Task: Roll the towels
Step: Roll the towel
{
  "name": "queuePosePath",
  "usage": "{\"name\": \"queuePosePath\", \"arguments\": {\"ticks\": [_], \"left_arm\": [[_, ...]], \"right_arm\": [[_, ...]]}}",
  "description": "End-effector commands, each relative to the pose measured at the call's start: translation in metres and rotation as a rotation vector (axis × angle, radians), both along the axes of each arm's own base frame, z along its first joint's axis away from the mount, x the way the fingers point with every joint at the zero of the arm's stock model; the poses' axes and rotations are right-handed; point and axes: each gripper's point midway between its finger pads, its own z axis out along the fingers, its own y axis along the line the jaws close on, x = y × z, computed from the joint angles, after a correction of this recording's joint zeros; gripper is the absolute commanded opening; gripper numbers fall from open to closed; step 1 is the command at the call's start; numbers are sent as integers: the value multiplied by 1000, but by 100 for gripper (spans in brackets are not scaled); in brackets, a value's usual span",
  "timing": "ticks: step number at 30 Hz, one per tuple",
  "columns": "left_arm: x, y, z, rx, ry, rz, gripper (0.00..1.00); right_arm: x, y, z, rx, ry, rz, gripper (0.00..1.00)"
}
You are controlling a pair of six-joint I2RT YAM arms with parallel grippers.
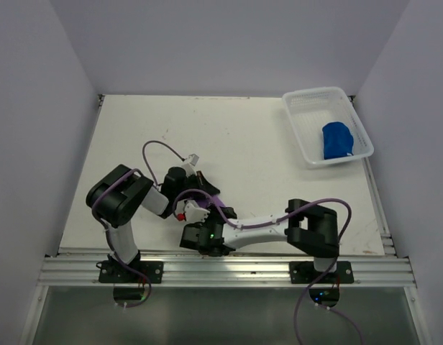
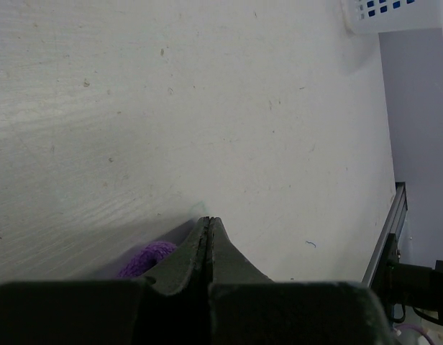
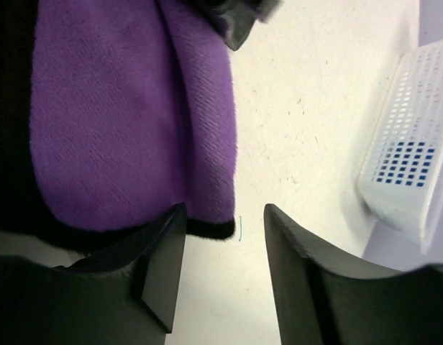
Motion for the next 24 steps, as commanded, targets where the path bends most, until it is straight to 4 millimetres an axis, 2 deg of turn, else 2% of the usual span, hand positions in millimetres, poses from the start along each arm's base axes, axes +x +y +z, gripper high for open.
{"name": "queuePosePath", "arguments": {"ticks": [1, 2, 3, 4, 6, 8, 9, 10, 11, 12, 13, 15, 17, 18, 19, 20, 21, 22, 23, 24], "left_arm": [[-20, 33, -58, 166, 122, 74, 0], [-19, 33, -59, 164, 120, 76, 0], [-19, 33, -58, 161, 115, 76, 0], [-20, 35, -59, 166, 116, 82, 0], [-18, 35, -55, 165, 97, 85, 0], [-18, 36, -54, 168, 89, 85, 0], [-17, 36, -51, 166, 78, 84, 0], [-18, 37, -51, 170, 77, 87, 0], [-17, 37, -48, 166, 67, 88, 0], [-18, 38, -47, 165, 58, 89, 0], [-18, 39, -46, 166, 53, 92, 0], [-16, 39, -43, 162, 38, 92, 0], [-16, 38, -42, 160, 31, 89, 0], [-15, 38, -40, 155, 21, 89, 0], [-16, 38, -40, 159, 20, 89, 0], [-16, 39, -40, 159, 17, 88, 0], [-16, 39, -39, 160, 12, 88, 0], [-15, 39, -38, 161, 7, 90, 0], [-15, 40, -38, 163, 7, 90, 0], [-15, 40, -37, 163, 3, 91, 0]], "right_arm": [[-9, 3, 36, 190, 36, -14, 54], [-13, 4, 51, 265, 63, -9, 56], [-17, -1, 51, 287, 83, -8, 57], [-20, 0, 72, 387, 96, -1, 58], [-31, -4, 75, 464, 167, 24, 58], [-32, -4, 86, 601, 206, 7, 58], [-39, -11, 89, 688, 286, 13, 52], [-22, -16, 92, 809, 303, -69, 50], [-19, -17, 92, 895, 354, -85, 48], [-14, -29, 80, 980, 445, -124, 46], [-7, -20, 88, 1106, 475, -133, 46], [-4, -22, 76, 1173, 536, -161, 49], [4, -15, 71, 1261, 605, -204, 52], [12, -21, 62, 1290, 614, -251, 56], [15, -12, 63, 1367, 660, -261, 57], [19, -12, 60, 1403, 682, -274, 58], [26, -22, 47, 1435, 691, -327, 58], [34, -16, 46, 1506, 710, -336, 58], [29, -11, 44, 1527, 785, -317, 57], [32, -12, 40, 1543, 795, -331, 56]]}}
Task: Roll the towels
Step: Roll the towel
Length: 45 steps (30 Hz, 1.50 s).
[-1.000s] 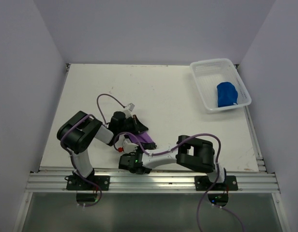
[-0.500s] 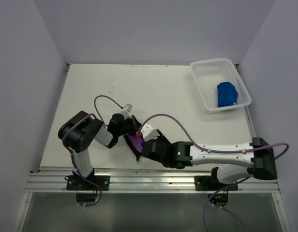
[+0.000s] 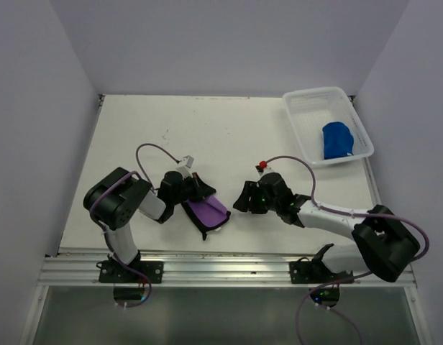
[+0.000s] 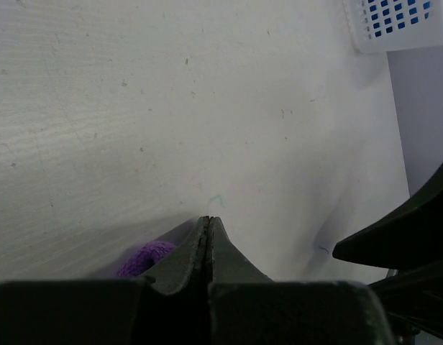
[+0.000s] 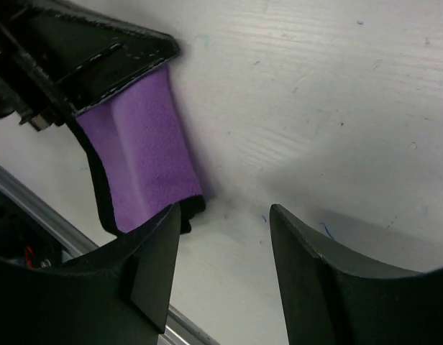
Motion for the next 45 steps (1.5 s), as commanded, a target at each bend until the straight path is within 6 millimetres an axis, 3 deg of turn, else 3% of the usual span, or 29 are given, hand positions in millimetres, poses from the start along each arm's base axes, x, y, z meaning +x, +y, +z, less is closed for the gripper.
{"name": "queuePosePath", "arguments": {"ticks": [1, 3, 10, 15, 20, 29, 36, 39, 43, 45], "left_arm": [[-16, 26, -39, 150, 73, 26, 0], [-16, 26, -39, 150, 71, 25, 0], [-15, 25, -36, 145, 62, 22, 0], [-18, 25, -38, 145, 67, 18, 0], [-18, 25, -36, 144, 62, 15, 0], [-18, 25, -37, 143, 62, 13, 0], [-18, 25, -36, 143, 61, 14, 0], [-19, 26, -38, 144, 63, 14, 0], [-21, 32, -37, 142, 47, 43, 0], [-24, 36, -31, 124, 18, 59, 0]], "right_arm": [[7, 39, 31, 309, 38, 52, 55], [8, 39, 23, 299, 54, 50, 55], [13, 52, 21, 367, 87, 56, 55], [14, 58, 4, 350, 124, 58, 54], [9, 60, -8, 335, 155, 77, 54], [-11, 89, -23, 306, 188, 164, 56], [-18, 86, -41, 226, 191, 177, 44], [-23, 88, -40, 239, 177, 202, 52], [-26, 96, -22, 317, 169, 232, 73], [-25, 96, -15, 350, 168, 225, 77]]}}
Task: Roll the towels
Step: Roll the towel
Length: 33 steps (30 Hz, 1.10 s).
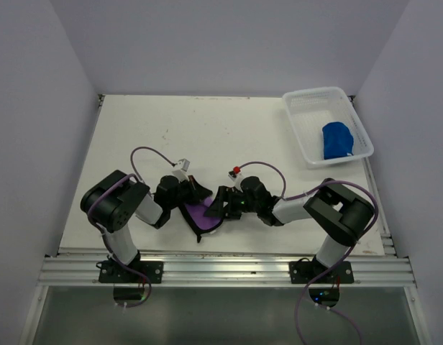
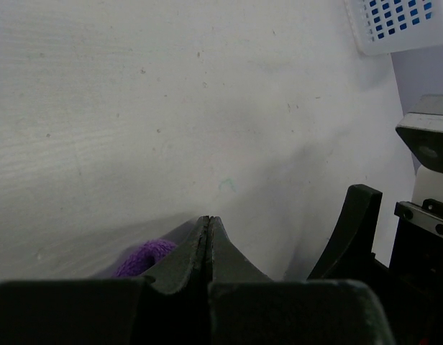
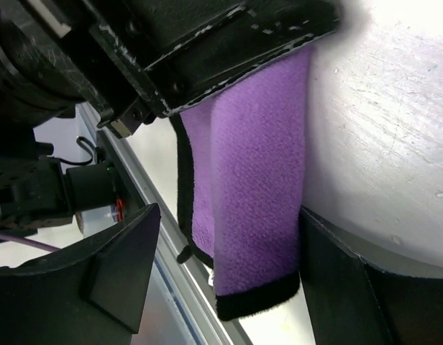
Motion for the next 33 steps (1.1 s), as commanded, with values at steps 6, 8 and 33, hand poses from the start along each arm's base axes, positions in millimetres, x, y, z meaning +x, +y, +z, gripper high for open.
{"name": "queuePosePath", "arguments": {"ticks": [6, 8, 33], "left_arm": [[-22, 43, -16, 96, -48, 118, 0], [-23, 47, -14, 89, -69, 133, 0], [-26, 50, -4, 64, -125, 152, 0]], "right_arm": [[6, 0, 15, 123, 96, -50, 77], [9, 5, 14, 182, 142, -68, 75], [-16, 20, -34, 48, 232, 21, 48]]}}
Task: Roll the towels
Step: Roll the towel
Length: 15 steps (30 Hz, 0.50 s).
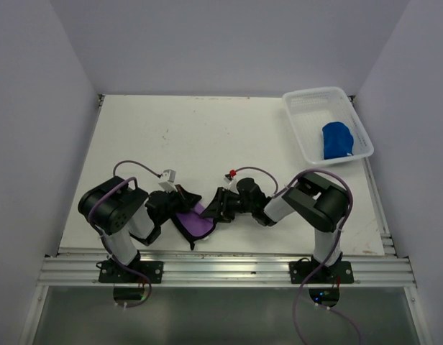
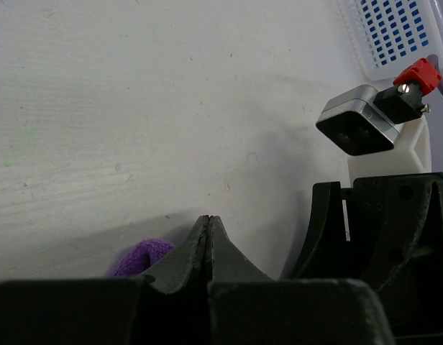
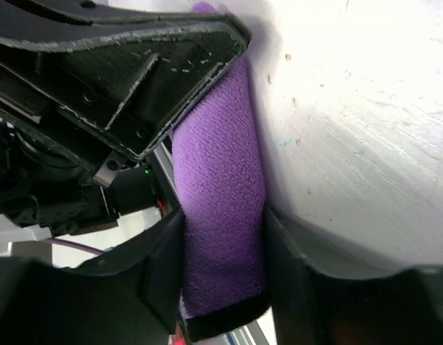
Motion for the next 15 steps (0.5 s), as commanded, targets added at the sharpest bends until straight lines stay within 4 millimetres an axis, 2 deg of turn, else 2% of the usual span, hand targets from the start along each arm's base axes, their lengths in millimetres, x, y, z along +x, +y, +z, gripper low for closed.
{"name": "queuePosePath", "arguments": {"ticks": [1, 3, 4, 6, 7, 9, 10, 11, 12, 14, 15], "left_arm": [[-1, 8, -9, 62, -9, 16, 0], [-1, 8, -9, 62, -7, 13, 0], [-2, 8, -11, 66, 3, 13, 0], [0, 7, -11, 70, 4, 12, 0], [0, 8, -12, 75, 6, 16, 0], [0, 8, -11, 75, 7, 14, 0], [0, 8, -11, 78, 8, 15, 0], [1, 7, -10, 76, 8, 14, 0], [1, 6, -10, 72, 10, 7, 0], [3, 2, -8, 67, 17, -1, 0], [3, 0, -7, 70, 29, -10, 3]], "right_arm": [[-12, -2, -22, -84, 14, 40, 46], [-12, -1, -19, -108, -34, 58, 42], [-11, -3, -24, -164, -43, 49, 37], [-18, -9, -24, -244, -99, 86, 31], [-12, -13, -25, -295, -141, 54, 29], [-11, -12, -16, -346, -233, 71, 26], [-14, -18, -20, -398, -233, 79, 22], [-11, -15, -15, -425, -276, 66, 19], [-15, -22, -20, -484, -289, 88, 12], [-10, -22, -13, -553, -361, 65, 4], [-14, -31, -18, -624, -372, 82, 0]]}}
